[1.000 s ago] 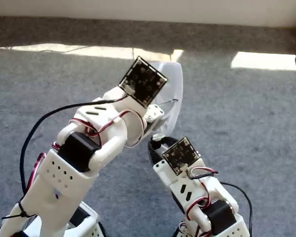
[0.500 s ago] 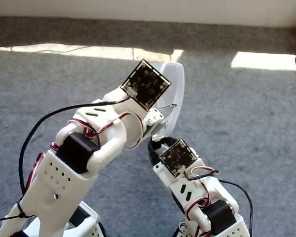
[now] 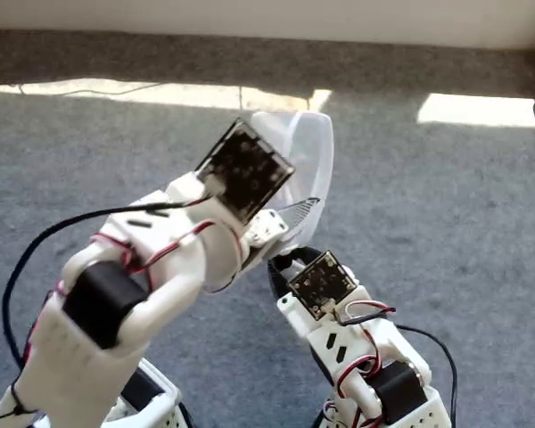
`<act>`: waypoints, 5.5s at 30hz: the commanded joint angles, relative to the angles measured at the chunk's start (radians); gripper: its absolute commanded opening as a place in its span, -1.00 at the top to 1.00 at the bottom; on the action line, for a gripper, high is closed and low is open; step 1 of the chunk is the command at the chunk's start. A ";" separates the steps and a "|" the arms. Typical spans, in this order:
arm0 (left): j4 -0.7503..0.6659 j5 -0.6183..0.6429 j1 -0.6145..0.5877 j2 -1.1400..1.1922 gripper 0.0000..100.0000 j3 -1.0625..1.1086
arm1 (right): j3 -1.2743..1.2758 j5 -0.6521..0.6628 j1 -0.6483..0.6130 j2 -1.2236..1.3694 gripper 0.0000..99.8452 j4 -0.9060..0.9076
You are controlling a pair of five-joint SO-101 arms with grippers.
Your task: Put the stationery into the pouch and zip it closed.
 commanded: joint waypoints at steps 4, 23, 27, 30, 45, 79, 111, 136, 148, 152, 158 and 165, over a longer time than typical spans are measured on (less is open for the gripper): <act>0.015 -0.002 -0.114 -0.150 0.60 0.010 | -0.015 0.011 0.012 -0.012 0.98 0.002; 0.101 -0.066 -0.186 -0.170 0.59 0.263 | -0.308 0.015 0.013 -0.001 0.98 0.225; 0.101 -0.109 -0.185 -0.170 0.59 0.312 | -0.309 0.064 0.015 -0.001 0.98 0.246; 0.101 -0.127 -0.182 -0.170 0.59 0.331 | -0.309 0.069 0.054 -0.001 0.98 0.246; -0.071 -0.123 -0.094 -0.170 0.48 0.461 | -0.312 0.089 0.162 -0.002 0.98 0.242; -0.465 -0.124 0.048 -0.243 0.63 0.719 | -0.312 0.091 0.157 -0.008 0.98 0.242; -0.575 -0.127 0.087 -0.395 0.62 0.888 | -0.309 0.086 0.156 -0.008 0.98 0.245; -0.575 -0.127 0.087 -0.268 0.99 0.822 | -0.312 0.083 0.163 -0.012 0.98 0.240; -0.571 -0.124 0.007 -0.269 0.99 0.816 | -0.312 -0.023 0.427 -0.012 0.98 0.136; -0.571 -0.126 -0.002 -0.269 0.99 0.816 | -0.312 -0.049 0.473 -0.012 0.98 0.113; -0.571 -0.127 -0.002 -0.269 0.99 0.816 | -0.306 -0.052 0.535 -0.010 0.98 0.084; -0.569 -0.127 -0.015 -0.269 0.99 0.816 | -0.300 -0.052 0.621 -0.004 0.98 -0.007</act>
